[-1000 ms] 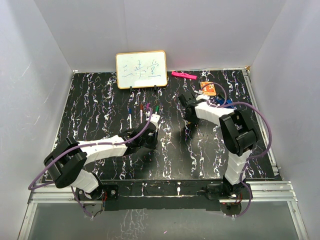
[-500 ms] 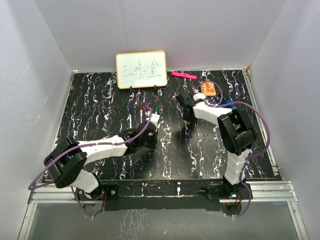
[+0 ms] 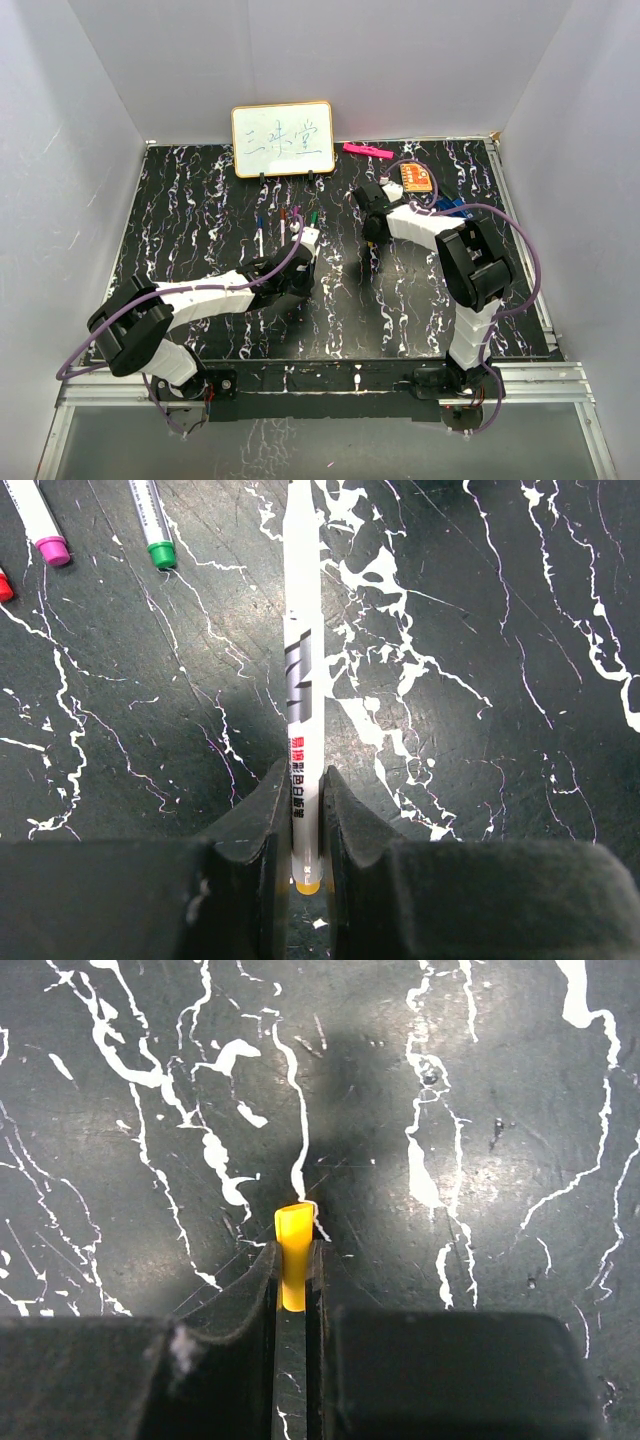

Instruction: Insert the pens into the pen caps

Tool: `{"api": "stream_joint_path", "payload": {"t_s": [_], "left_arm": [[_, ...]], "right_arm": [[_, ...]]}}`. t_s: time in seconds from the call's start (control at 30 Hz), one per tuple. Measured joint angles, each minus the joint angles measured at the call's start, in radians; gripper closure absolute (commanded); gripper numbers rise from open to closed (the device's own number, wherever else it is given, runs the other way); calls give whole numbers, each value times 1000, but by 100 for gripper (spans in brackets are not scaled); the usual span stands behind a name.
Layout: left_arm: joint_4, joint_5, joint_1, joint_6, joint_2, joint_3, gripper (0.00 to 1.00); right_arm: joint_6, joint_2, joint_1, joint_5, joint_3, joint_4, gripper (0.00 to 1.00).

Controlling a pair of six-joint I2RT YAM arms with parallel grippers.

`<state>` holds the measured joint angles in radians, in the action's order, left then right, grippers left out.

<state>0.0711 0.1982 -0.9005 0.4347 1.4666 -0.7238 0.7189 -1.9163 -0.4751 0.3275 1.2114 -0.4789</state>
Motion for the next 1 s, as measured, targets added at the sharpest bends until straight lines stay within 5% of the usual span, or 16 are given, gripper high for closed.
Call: {"api": "stream_joint_path", "payload": {"t_s": [0.63,1.0], "left_arm": [[8,-4,0,7,0,0,100],[187,-112,1,2,-84,66,100]], "right_arm": [[-90,88,-8,-195,-80,101,100],[-121,443,-16,-283,-255,308,100]]}}
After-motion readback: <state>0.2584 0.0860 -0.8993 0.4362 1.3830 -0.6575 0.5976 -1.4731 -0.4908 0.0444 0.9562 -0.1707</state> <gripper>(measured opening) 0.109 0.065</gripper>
